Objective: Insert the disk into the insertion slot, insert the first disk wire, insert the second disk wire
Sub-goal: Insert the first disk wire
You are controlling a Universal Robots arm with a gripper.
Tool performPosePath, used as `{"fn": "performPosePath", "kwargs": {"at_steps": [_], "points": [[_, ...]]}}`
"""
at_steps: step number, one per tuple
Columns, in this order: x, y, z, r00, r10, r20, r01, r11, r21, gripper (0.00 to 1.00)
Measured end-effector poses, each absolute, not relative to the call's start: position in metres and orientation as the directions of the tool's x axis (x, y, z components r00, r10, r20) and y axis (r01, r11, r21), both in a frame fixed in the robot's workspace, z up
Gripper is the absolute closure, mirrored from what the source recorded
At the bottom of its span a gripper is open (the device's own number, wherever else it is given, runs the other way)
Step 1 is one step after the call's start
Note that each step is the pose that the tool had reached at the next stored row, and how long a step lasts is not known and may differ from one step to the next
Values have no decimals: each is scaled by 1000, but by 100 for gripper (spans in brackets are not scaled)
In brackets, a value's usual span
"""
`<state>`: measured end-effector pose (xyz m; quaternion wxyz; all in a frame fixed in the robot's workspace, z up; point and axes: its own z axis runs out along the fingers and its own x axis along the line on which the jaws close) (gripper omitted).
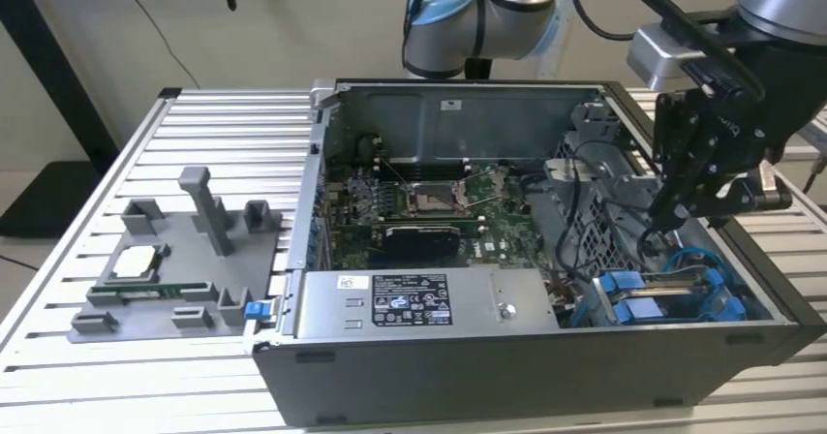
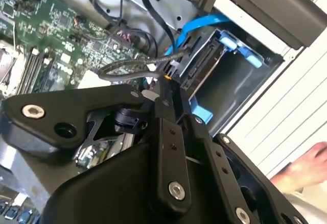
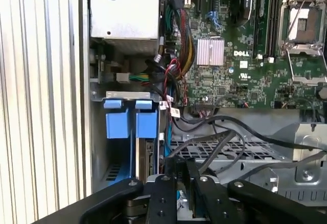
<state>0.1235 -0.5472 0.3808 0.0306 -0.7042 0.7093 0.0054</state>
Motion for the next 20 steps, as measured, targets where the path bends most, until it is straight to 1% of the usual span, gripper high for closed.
{"fn": "performPosePath", "kwargs": {"at_steps": [3,11,20], "points": [[130,-549,378,-7,-999,-51,-1000,8,-28,100],[137,-555,368,-7,-999,-51,-1000,8,-27,100],[146,-562,363,-7,-999,-51,-1000,8,-15,100]]}}
